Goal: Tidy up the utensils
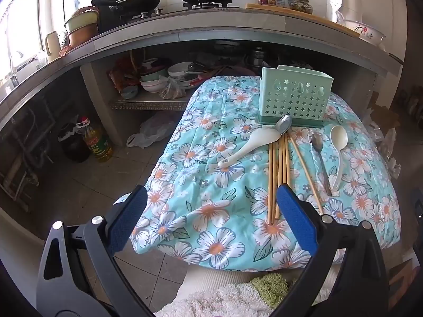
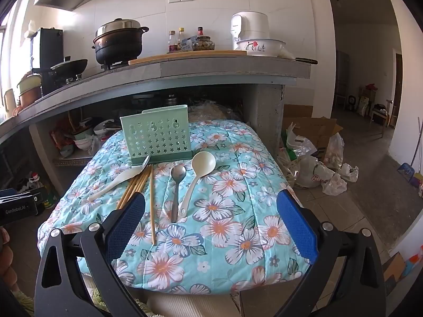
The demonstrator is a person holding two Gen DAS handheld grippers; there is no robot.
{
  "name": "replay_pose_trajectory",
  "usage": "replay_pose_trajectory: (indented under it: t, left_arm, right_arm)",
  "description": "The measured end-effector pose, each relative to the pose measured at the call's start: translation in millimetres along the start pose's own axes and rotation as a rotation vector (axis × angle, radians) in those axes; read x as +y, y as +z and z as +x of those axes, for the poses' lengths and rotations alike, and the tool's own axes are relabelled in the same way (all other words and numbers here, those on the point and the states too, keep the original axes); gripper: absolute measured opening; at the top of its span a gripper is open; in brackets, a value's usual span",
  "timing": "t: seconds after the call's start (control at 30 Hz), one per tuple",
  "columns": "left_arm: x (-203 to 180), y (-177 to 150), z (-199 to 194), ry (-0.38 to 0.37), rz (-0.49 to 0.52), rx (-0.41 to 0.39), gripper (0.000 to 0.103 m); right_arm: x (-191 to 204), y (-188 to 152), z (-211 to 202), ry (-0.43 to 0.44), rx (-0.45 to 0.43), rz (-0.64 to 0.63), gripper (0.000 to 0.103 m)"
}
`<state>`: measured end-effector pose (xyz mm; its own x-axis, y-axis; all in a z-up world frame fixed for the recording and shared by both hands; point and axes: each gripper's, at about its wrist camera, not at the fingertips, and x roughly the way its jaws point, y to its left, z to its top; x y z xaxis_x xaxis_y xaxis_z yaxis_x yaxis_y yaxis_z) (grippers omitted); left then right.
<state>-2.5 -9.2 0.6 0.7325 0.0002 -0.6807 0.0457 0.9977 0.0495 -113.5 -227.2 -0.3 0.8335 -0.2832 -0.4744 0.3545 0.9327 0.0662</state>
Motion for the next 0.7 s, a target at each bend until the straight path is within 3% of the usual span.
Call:
replay_pose_trajectory:
  t: [0.13, 0.3, 0.7]
  left_arm:
    - [2.6, 0.6, -2.9, 0.011, -0.001, -0.012, 0.095]
    - [8.0, 6.8, -26.4, 0.068, 0.004, -0.140, 0.095]
    - [9.0, 4.3, -25.4, 0.052, 0.011, -0.130, 0.095]
  right_arm:
    - [0.4, 0.1, -0.1, 0.001, 0.000, 0.000, 0.097]
    - [0.4, 0.0, 0.3, 0.002, 0.002, 0.001, 0.097]
    - [0.7, 0.0, 0.2, 0.003, 0.001, -0.001, 0.097]
